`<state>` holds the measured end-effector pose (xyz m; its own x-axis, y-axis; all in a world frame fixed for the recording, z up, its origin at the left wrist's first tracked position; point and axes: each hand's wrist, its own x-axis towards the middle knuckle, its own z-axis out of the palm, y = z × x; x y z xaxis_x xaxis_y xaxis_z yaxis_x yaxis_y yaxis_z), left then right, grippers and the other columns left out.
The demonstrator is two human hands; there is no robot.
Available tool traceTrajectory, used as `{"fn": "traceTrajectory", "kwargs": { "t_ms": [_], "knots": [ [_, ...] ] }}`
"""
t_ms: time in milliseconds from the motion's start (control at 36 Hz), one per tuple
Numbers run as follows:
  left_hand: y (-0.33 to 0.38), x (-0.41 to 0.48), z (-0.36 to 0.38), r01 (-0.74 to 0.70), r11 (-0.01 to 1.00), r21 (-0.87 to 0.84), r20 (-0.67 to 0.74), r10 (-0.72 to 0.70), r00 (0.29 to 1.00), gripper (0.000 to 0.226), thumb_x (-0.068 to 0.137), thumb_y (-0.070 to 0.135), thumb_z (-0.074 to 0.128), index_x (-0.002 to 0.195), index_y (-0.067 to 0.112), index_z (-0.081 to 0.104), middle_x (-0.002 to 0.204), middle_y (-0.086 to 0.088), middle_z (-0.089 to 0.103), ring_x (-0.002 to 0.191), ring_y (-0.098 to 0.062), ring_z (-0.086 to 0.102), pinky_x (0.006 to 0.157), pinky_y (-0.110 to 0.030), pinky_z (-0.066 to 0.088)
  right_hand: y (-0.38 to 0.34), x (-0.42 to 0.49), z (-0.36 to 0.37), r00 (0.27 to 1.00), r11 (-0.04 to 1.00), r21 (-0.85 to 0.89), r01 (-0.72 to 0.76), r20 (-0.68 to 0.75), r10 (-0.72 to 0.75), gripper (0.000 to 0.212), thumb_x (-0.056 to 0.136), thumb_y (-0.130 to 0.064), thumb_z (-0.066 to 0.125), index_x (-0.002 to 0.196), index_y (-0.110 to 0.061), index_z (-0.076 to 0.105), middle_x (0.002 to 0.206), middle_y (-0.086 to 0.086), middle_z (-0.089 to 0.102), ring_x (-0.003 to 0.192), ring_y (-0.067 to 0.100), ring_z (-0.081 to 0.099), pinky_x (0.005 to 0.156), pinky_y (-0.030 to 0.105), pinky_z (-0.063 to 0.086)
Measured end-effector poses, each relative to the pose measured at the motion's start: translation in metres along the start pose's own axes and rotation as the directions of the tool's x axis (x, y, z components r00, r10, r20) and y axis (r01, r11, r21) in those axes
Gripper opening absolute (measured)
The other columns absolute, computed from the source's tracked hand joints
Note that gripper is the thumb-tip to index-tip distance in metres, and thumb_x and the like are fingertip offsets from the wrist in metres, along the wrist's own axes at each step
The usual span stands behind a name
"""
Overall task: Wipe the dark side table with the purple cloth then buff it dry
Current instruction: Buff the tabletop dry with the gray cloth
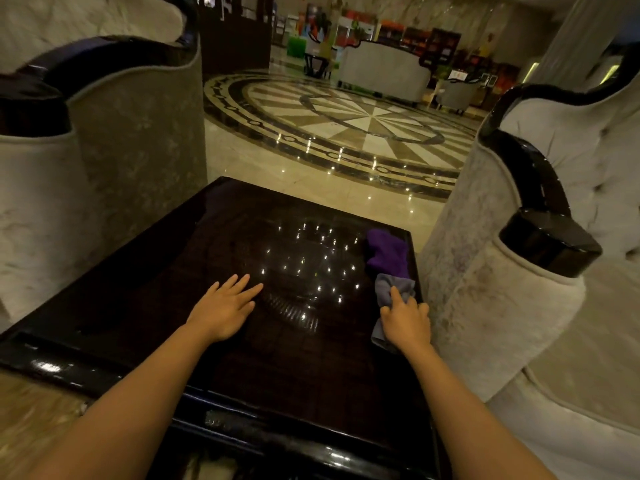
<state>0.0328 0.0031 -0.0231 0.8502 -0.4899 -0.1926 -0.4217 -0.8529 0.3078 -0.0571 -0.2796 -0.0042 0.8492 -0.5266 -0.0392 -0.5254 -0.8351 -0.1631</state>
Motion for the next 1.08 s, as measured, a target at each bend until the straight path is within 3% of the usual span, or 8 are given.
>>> {"fn": "traceTrajectory", "kwargs": {
  "t_ms": [194,361,639,1083],
  "knots": [
    [-0.018,-0.017,-0.01,-0.04,0.999,-0.017,0.037,0.04,0.998,0.045,0.099,0.026,0.023,0.143,0.024,0.017,0.156,-0.002,0.008,0.144,-0.017,0.002,0.117,-0.035,0.005,-0.003,0.0,0.002,0.996,0.997,0.015,0.072,0.045,-0.073,0.05,0.096,-0.029,0.03,0.143,-0.017,0.016,0.15,0.023,0.016,0.13,0.04,0.026,0.106,0.043,0.027],
    [-0.029,-0.029,-0.009,-0.062,0.997,0.046,0.02,0.061,0.998,0.045,0.099,0.025,0.024,0.143,0.024,0.016,0.156,-0.002,0.009,0.144,-0.018,0.003,0.117,-0.035,0.007,-0.006,-0.001,0.007,0.983,0.974,0.137,0.178,0.024,-0.183,0.045,0.096,-0.016,0.033,0.14,-0.008,0.025,0.149,0.025,0.02,0.137,0.034,0.02,0.111,0.041,0.023],
    [-0.03,-0.029,-0.005,-0.076,0.996,0.053,-0.028,0.078,0.997,0.045,0.099,0.025,0.023,0.143,0.023,0.017,0.156,-0.003,0.011,0.144,-0.019,0.004,0.117,-0.035,0.006,-0.021,-0.014,0.018,0.954,0.938,0.187,0.291,0.019,-0.3,0.044,0.097,-0.023,0.034,0.14,-0.015,0.028,0.152,0.012,0.021,0.139,0.027,0.022,0.109,0.037,0.027],
    [-0.029,-0.027,-0.001,-0.079,0.995,0.066,-0.065,0.083,0.994,0.044,0.099,0.022,0.023,0.143,0.022,0.019,0.156,-0.004,0.014,0.144,-0.02,0.006,0.117,-0.036,0.009,-0.073,-0.078,0.034,0.795,0.78,0.214,0.588,0.024,-0.606,0.044,0.097,-0.025,0.035,0.14,-0.02,0.028,0.152,0.009,0.023,0.139,0.023,0.023,0.111,0.029,0.024]
  ]
}}
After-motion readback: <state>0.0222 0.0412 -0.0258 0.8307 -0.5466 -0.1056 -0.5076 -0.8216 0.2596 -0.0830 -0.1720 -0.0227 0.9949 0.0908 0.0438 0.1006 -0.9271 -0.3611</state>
